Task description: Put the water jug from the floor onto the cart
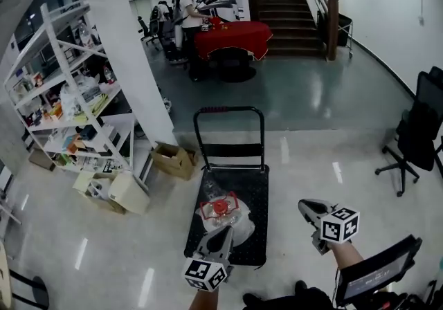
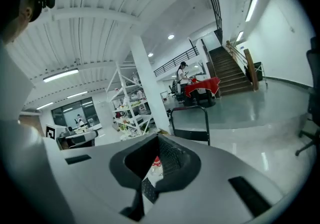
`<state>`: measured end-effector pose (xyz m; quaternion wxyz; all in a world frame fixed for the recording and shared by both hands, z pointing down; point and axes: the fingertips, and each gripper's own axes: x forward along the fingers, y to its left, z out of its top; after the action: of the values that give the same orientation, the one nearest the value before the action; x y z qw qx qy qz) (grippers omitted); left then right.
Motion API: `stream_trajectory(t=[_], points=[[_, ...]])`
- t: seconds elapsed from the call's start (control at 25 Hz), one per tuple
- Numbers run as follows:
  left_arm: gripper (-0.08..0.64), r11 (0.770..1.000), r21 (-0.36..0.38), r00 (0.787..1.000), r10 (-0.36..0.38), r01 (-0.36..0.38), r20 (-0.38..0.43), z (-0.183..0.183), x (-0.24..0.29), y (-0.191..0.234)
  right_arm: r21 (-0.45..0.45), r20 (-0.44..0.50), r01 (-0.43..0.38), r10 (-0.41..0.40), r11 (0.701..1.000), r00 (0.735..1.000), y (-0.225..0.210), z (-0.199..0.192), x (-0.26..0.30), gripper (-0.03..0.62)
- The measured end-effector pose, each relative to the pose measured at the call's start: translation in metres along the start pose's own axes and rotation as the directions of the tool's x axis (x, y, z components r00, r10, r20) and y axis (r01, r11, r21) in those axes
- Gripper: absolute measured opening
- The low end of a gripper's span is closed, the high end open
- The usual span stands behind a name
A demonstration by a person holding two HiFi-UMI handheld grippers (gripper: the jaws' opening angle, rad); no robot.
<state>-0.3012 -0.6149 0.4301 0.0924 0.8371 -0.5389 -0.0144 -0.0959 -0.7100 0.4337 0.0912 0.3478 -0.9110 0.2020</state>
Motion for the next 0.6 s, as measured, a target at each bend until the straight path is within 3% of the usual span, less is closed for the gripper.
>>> stream_trajectory(t=[0.24,0.44,0.6], points=[[-0.008,0.994,0.006,0.994,-0.106,0.106,0.007,0.009,0.027,-0.098,-0.024,0.045,0.045,-0.044,0.999,0.998,-0.029,-0.013,-0.108,0.002],[-0.008,0.997,0.000,0.997,-0.074,0.074,-0.035,-0.002,0.039,-0.182,-0.058,0.042,0.036,-0.033,0.998,0.999,-0.060,-0.039,-0.196,0.002],[-0.008,0.993,0.054,0.992,-0.099,0.103,-0.080,-0.015,0.043,-0.253,-0.073,0.083,0.070,-0.064,0.995,0.994,-0.086,-0.051,-0.267,0.002]])
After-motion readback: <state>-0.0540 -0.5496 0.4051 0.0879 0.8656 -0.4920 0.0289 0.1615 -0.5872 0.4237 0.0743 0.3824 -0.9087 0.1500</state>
